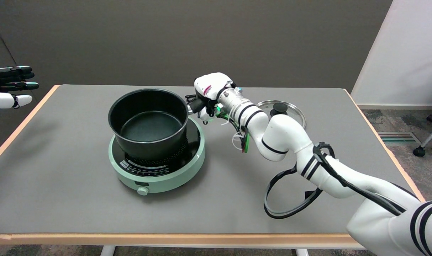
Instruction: Place the soup pot onto the induction stove.
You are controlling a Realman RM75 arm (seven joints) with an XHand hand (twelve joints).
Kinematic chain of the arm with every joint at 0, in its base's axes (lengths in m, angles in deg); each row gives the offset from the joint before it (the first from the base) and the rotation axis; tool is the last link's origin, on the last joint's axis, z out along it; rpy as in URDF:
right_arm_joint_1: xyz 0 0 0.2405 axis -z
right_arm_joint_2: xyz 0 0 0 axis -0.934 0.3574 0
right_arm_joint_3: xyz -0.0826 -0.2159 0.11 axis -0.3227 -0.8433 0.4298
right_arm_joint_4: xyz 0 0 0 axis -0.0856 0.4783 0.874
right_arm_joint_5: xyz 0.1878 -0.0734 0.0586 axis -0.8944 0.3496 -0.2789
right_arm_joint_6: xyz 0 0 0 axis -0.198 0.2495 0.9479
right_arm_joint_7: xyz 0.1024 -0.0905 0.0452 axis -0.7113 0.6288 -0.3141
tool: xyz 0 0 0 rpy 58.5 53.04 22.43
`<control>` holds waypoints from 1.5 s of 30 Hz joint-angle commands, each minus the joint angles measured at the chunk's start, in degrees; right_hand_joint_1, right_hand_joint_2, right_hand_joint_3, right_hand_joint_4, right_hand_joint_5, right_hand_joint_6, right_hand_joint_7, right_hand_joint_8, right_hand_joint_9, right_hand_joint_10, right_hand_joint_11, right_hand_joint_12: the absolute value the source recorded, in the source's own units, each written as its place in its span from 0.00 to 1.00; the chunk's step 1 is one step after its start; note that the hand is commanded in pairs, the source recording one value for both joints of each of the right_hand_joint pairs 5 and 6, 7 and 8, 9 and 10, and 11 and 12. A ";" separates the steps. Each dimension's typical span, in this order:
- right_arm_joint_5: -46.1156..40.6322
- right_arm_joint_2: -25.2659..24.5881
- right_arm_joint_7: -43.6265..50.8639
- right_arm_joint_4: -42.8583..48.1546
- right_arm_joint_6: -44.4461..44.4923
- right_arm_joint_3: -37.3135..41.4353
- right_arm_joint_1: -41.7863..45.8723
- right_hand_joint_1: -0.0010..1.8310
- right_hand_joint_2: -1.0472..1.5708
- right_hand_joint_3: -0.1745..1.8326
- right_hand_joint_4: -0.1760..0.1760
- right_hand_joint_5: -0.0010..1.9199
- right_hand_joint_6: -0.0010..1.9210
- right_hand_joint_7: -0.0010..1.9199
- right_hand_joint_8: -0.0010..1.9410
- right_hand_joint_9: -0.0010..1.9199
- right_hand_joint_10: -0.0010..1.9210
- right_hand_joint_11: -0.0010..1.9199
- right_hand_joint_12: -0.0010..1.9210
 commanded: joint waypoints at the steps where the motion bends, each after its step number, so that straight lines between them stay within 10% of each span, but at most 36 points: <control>1: 5.81 -2.46 1.51 0.79 5.40 0.60 1.12 0.66 0.69 0.72 0.20 0.90 0.90 0.90 0.89 0.90 0.90 0.90 0.90; 35: 4.01 -2.50 2.35 4.72 5.91 0.86 2.52 0.65 0.68 0.72 0.19 0.87 0.87 0.87 0.86 0.87 0.87 0.87 0.87; 45: 3.09 -2.58 2.71 5.10 5.96 1.00 3.74 0.66 0.57 0.86 0.20 0.80 0.80 0.80 0.79 0.80 0.80 0.80 0.80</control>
